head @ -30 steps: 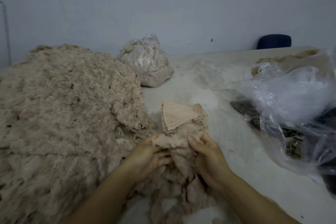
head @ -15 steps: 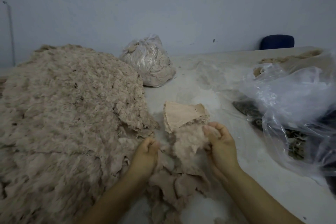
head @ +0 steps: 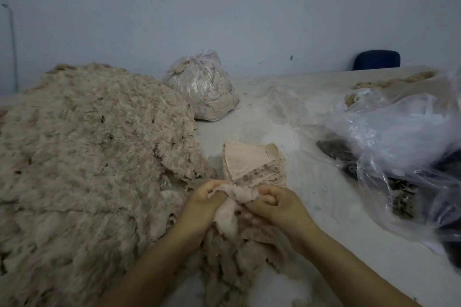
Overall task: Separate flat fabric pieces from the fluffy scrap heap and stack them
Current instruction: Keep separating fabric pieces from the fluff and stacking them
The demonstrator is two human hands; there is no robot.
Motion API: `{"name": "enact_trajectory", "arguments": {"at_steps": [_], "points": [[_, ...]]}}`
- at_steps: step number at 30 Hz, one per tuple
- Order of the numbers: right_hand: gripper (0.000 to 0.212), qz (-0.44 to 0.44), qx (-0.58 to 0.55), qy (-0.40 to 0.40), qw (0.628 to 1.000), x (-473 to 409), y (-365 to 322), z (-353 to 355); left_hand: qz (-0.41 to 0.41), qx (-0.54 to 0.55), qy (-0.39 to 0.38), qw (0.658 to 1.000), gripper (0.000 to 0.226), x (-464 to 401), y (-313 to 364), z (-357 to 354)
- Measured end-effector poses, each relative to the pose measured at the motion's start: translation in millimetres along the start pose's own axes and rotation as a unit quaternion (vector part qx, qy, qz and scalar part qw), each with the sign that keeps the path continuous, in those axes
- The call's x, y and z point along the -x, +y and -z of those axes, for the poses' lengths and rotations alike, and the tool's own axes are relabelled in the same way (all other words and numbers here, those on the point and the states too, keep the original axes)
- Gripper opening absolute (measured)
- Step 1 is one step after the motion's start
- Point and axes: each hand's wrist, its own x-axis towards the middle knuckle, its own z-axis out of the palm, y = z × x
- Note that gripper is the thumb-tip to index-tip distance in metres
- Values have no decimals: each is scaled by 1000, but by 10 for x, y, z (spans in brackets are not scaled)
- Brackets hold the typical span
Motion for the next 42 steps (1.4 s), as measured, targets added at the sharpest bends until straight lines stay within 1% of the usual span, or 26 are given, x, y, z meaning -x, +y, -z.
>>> {"name": "enact_trajectory", "arguments": {"at_steps": [2,3,6,9,10,11,12,13,14,15,16,18,19,21,22,23,26,28,29,30,33,35,37,38,40,42], "points": [[17,25,79,41,996,-3,49,26,40,26,-5,999,19,-19,30,15],[26,31,84,52,995,-11,61,30,63,44,-2,997,22,-30,50,25],[45,12,50,62,997,-77,86,76,137,110,-15,984,18,-70,106,93],[47,-40,18,116,992,-139,57,284,190,141,-23,971,16,-93,146,245],[43,-57,48,99,992,-141,50,381,194,146,-32,970,21,-103,156,302],[37,-85,118,50,988,-123,31,460,195,152,-48,968,25,-110,173,344],[34,-120,213,-13,970,-94,15,517,192,158,-68,966,26,-118,182,372],[37,-141,301,-65,941,-64,-5,539,188,162,-86,965,27,-130,190,382],[44,-133,357,-86,921,-48,-19,537,185,163,-100,964,28,-149,192,377],[51,-102,357,-74,926,-45,-34,510,188,162,-113,962,29,-163,202,351],[54,-65,307,-61,947,-43,-53,466,192,155,-124,961,30,-177,205,316],[47,-10,185,-74,980,-55,-69,311,198,131,-143,961,39,-185,215,240],[41,13,149,-74,986,-69,-53,225,197,115,-155,961,42,-178,221,211],[16,52,91,-29,994,-112,-8,95,181,94,-176,963,40,-172,233,165],[15,61,67,7,996,-148,-4,62,170,99,-166,966,39,-187,233,155],[21,66,51,40,996,-187,-15,43,158,113,-135,972,35,-218,240,151],[37,92,36,110,989,-370,-111,41,105,167,23,980,16,-416,283,147],[36,112,46,152,981,-532,-196,52,57,187,72,978,8,-575,358,100],[32,120,57,178,975,-616,-240,59,29,169,94,981,6,-664,377,58],[28,128,68,205,968,-697,-274,78,-4,128,121,984,9,-765,383,16],[21,142,110,288,941,-903,-324,191,-89,-49,179,978,26,-1037,338,-100],[22,126,144,311,931,-991,-279,263,-104,-147,192,965,32,-1167,244,-141],[19,95,169,314,929,-1055,-196,308,-103,-239,196,945,34,-1224,144,-166],[17,79,174,312,931,-1066,-159,322,-105,-267,196,938,34,-1231,103,-177],[14,59,172,307,934,-1052,-111,341,-101,-279,200,934,32,-1221,83,-185],[19,85,198,328,920,-1014,-101,335,-78,-261,222,936,39,-1214,95,-174]]}}
